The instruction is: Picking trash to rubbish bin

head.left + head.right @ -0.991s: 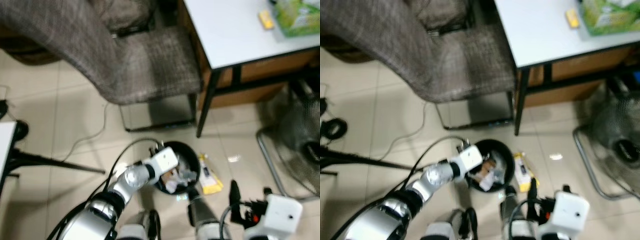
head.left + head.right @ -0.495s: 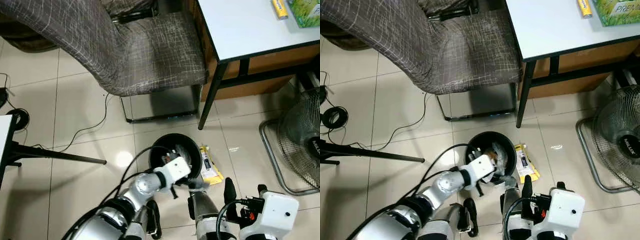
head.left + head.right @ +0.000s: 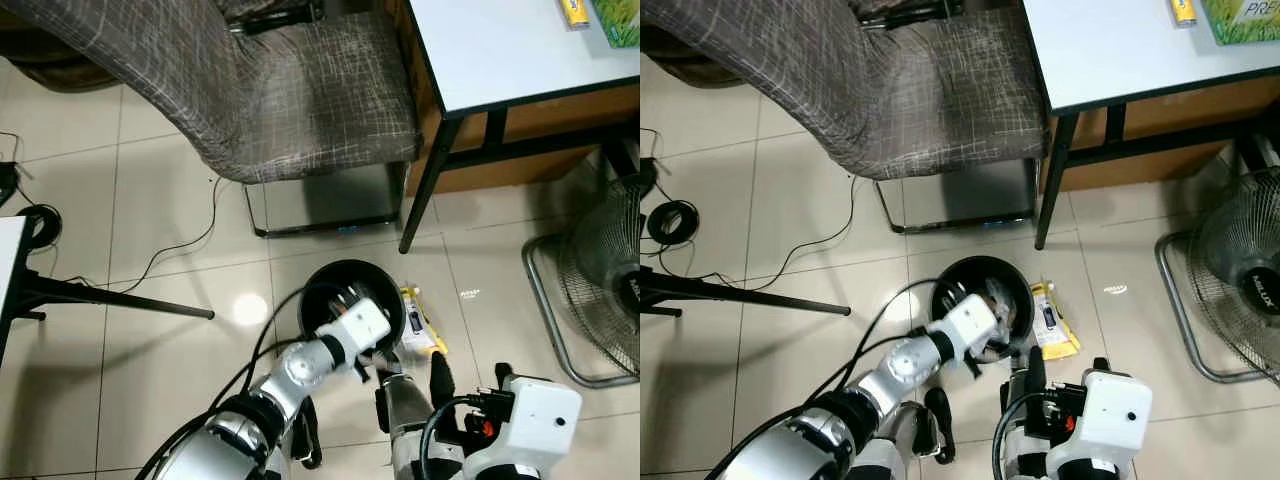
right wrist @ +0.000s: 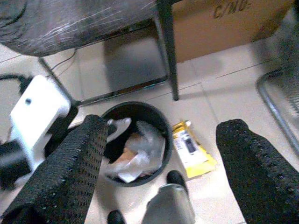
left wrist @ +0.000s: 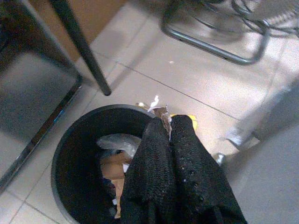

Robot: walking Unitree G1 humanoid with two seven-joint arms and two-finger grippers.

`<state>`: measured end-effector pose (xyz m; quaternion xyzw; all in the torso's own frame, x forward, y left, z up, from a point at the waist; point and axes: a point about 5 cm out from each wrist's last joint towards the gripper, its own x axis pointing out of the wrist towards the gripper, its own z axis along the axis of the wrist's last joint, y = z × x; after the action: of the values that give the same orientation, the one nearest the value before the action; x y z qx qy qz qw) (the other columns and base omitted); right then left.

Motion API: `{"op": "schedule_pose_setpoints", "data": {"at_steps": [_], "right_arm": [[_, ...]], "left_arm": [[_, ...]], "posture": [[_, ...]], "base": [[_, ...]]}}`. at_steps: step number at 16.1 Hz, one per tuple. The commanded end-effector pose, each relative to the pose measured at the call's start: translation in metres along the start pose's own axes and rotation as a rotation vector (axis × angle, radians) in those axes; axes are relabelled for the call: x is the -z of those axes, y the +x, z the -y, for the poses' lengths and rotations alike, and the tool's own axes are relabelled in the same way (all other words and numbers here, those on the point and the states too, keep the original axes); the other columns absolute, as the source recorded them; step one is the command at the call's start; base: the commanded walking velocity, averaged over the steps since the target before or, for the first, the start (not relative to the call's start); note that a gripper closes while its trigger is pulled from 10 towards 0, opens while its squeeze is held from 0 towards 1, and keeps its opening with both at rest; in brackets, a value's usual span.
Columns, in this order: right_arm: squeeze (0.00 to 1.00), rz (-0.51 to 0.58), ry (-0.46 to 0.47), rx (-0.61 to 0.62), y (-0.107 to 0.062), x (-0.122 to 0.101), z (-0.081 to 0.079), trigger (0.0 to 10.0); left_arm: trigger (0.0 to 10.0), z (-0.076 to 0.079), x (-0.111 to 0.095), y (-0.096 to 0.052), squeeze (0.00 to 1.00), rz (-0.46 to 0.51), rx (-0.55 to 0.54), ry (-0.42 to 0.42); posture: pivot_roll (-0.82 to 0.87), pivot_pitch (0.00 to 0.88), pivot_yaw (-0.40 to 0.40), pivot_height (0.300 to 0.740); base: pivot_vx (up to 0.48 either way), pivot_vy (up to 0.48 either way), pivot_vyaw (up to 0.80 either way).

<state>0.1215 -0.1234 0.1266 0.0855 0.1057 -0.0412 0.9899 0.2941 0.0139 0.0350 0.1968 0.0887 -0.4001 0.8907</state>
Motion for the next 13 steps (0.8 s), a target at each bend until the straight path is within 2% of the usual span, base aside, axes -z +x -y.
{"op": "schedule_pose_setpoints", "data": {"at_steps": [1, 2, 6, 10, 13], "right_arm": [[0.0, -0.02, 0.067, -0.064, -0.004, -0.002, -0.014, 10.0], [0.0, -0.065, 0.143, -0.122, -0.008, 0.001, -0.021, 10.0], [0.0, -0.142, 0.295, -0.12, -0.018, 0.01, -0.024, 10.0], [0.0, -0.178, 0.329, -0.145, -0.021, 0.014, -0.029, 10.0], [0.0, -0.201, 0.321, -0.155, -0.023, 0.018, -0.029, 10.0]], "left_arm": [[10.0, 0.01, 0.0, 0.003, 0.0, -0.014, 0.008, -0.045], [10.0, 0.01, -0.005, 0.006, 0.0, -0.006, -0.006, -0.047], [10.0, 0.006, -0.007, 0.007, 0.0, -0.008, -0.043, -0.038], [10.0, 0.005, -0.009, 0.008, 0.0, -0.005, -0.066, -0.047], [10.0, 0.009, -0.017, 0.013, 0.0, 0.017, -0.069, -0.121]], "posture": [[-0.21, 0.438, 0.147, 0.74], [-0.21, 0.437, 0.144, 0.74], [-0.22, 0.434, 0.143, 0.74], [-0.22, 0.439, 0.145, 0.74], [-0.22, 0.441, 0.148, 0.74]], "base": [[0.0, 0.0, 0.0], [0.0, 0.0, 0.0], [0.0, 0.0, 0.0], [0.0, 0.0, 0.0], [0.0, 0.0, 0.0]]}}
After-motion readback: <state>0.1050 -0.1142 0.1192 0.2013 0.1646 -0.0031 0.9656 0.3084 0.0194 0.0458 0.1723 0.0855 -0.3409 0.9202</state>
